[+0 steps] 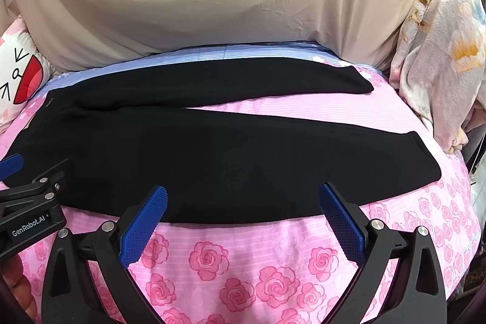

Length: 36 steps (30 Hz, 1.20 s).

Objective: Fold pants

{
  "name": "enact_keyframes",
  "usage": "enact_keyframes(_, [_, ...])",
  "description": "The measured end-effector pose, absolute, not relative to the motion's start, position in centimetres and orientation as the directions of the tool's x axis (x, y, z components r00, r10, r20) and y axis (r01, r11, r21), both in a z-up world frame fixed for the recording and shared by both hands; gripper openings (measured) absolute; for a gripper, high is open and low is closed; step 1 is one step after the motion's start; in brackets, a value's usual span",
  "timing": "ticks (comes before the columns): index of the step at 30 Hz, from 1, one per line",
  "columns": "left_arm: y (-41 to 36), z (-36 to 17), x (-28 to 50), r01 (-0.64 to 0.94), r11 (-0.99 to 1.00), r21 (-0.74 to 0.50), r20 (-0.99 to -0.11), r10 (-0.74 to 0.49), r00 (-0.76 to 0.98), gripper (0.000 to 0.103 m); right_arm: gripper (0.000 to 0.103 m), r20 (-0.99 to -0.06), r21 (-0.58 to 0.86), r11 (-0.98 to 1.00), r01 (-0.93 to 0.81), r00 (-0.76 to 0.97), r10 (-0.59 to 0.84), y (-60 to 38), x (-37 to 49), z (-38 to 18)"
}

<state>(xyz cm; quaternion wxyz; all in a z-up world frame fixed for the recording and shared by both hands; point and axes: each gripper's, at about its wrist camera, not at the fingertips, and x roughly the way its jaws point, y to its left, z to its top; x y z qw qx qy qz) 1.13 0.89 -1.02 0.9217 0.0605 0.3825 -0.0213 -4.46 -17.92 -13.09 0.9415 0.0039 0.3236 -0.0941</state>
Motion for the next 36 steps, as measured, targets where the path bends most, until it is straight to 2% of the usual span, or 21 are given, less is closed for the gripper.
enact_keyframes(36, [0.11, -1.32, 1.44, 0.093, 0.989, 0.115, -0.714, 0.017, 0.7, 0.096, 0.098, -0.621, -0.041, 0.983, 0.179, 0.766, -0.166, -18.7, -4.3, -13.21])
